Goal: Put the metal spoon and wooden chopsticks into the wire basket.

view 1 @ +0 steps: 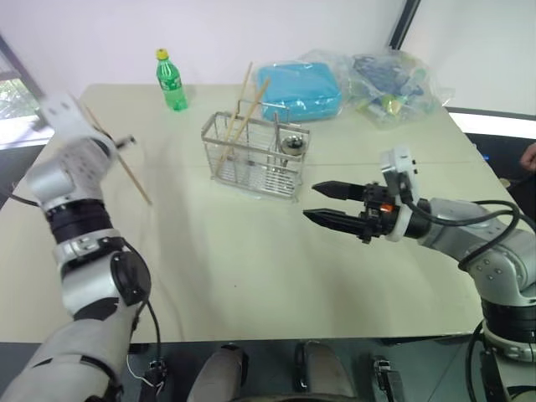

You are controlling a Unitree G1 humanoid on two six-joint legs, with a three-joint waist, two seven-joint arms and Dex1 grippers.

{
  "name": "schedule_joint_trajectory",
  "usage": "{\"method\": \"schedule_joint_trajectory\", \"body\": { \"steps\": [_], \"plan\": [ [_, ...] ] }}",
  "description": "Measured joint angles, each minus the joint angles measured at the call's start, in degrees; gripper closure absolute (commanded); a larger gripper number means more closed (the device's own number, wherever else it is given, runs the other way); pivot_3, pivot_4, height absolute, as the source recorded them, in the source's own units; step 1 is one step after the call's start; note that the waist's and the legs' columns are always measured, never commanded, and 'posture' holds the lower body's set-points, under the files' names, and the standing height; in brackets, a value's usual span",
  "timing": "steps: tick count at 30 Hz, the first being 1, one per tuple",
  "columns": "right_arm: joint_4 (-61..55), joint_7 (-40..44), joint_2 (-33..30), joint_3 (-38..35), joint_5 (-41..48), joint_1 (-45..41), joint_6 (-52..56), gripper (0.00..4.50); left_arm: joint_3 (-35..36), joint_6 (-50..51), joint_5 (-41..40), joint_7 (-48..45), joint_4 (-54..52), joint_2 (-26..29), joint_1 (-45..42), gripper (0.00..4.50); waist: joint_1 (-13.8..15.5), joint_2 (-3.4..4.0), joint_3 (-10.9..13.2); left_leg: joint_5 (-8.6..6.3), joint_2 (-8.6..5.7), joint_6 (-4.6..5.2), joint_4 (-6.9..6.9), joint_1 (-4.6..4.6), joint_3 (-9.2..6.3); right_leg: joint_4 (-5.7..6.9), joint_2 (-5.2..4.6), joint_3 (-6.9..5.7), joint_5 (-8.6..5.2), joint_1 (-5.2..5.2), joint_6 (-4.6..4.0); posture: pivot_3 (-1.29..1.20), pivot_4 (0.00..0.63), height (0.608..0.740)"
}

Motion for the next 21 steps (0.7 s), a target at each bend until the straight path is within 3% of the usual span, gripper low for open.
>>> {"method": "schedule_joint_trajectory", "body": {
  "steps": [3,6,15,21],
  "plan": [
    [0.0,-0.1,0.1,0.0,0.0,-0.2,0.2,1.06,0.5,-9.5,-5.5,-6.6,-0.7,-0.3,-7.0,4.45,0.6,-0.04,0.0,-0.02,-0.01,0.04,0.03,-0.01,0.06,-0.04,-0.02,-0.01,0.0,0.02,0.01,0.0,0.15,0.725],
    [0.1,-0.3,0.3,0.0,0.0,-0.8,0.4,1.06,-1.0,-12.5,-10.5,-12.9,-2.2,-2.0,-11.7,4.45,0.8,0.02,0.0,-0.03,-0.02,0.06,0.02,0.1,0.08,-0.03,-0.03,-0.01,0.0,0.11,0.01,0.0,0.15,0.725],
    [-0.3,-2.5,0.3,-1.5,1.7,0.0,1.0,1.06,-17.1,-17.2,-7.8,-24.8,-1.5,-7.7,-4.7,4.45,0.3,0.03,0.0,-0.02,0.0,0.08,0.0,0.08,0.08,0.03,0.04,0.01,0.0,0.04,0.01,0.0,0.15,0.725],
    [-1.5,-4.7,0.3,-2.7,3.1,1.6,1.2,1.06,-20.5,-22.7,-5.9,-26.8,1.4,-9.6,-3.5,4.45,-0.6,0.03,0.0,-0.02,0.01,0.09,-0.01,0.08,0.06,-0.01,0.04,0.01,0.0,0.06,0.01,0.0,0.15,0.725]
  ]
}}
